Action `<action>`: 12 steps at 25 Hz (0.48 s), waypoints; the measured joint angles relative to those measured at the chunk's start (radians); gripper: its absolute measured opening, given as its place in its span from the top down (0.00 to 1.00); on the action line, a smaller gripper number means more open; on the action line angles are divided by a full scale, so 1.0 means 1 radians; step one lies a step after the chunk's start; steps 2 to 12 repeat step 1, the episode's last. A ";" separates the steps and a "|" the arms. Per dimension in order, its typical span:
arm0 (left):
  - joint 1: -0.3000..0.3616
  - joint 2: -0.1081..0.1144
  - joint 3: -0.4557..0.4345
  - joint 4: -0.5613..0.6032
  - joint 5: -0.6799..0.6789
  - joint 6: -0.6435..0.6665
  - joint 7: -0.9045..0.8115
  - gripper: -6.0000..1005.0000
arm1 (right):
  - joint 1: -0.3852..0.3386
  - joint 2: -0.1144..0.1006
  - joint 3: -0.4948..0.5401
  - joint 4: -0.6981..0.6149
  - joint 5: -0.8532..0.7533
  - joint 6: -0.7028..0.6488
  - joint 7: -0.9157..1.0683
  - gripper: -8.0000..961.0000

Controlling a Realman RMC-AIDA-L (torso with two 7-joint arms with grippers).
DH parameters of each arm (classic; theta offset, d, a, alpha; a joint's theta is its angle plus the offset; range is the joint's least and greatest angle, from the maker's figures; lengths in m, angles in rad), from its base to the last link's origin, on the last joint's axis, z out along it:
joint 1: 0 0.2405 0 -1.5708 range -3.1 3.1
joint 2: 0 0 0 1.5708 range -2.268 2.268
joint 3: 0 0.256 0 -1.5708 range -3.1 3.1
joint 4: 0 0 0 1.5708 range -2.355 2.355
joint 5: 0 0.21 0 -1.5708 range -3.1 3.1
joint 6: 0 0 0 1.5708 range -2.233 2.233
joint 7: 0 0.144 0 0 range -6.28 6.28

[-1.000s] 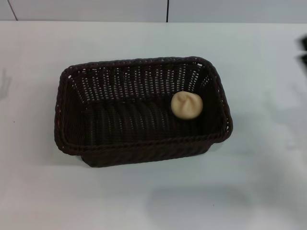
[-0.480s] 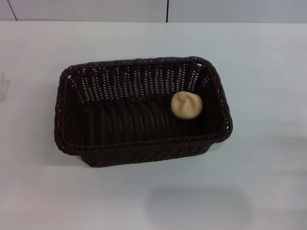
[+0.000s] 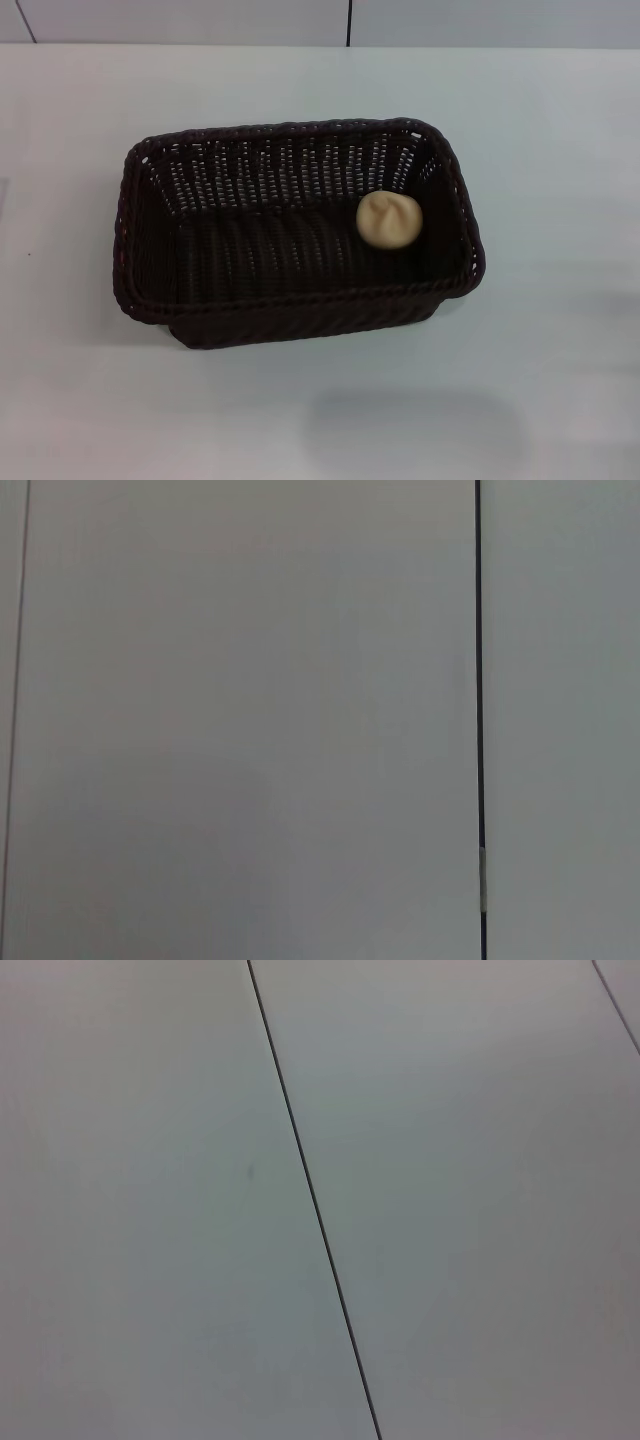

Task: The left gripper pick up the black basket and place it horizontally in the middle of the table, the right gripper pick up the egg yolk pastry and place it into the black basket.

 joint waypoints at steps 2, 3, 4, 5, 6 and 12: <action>0.000 -0.001 0.000 0.004 0.000 0.000 -0.001 0.18 | 0.000 0.000 0.000 -0.003 0.000 0.002 0.000 0.14; 0.000 -0.001 0.000 0.004 0.000 0.000 -0.001 0.18 | 0.000 0.000 0.000 -0.003 0.000 0.002 0.000 0.14; 0.000 -0.001 0.000 0.004 0.000 0.000 -0.001 0.18 | 0.000 0.000 0.000 -0.003 0.000 0.002 0.000 0.14; 0.000 -0.001 0.000 0.004 0.000 0.000 -0.001 0.18 | 0.000 0.000 0.000 -0.003 0.000 0.002 0.000 0.14; 0.000 -0.001 0.000 0.004 0.000 0.000 -0.001 0.18 | 0.000 0.000 0.000 -0.003 0.000 0.002 0.000 0.14; 0.000 -0.001 0.000 0.004 0.000 0.000 -0.001 0.18 | 0.000 0.000 0.000 -0.003 0.000 0.002 0.000 0.14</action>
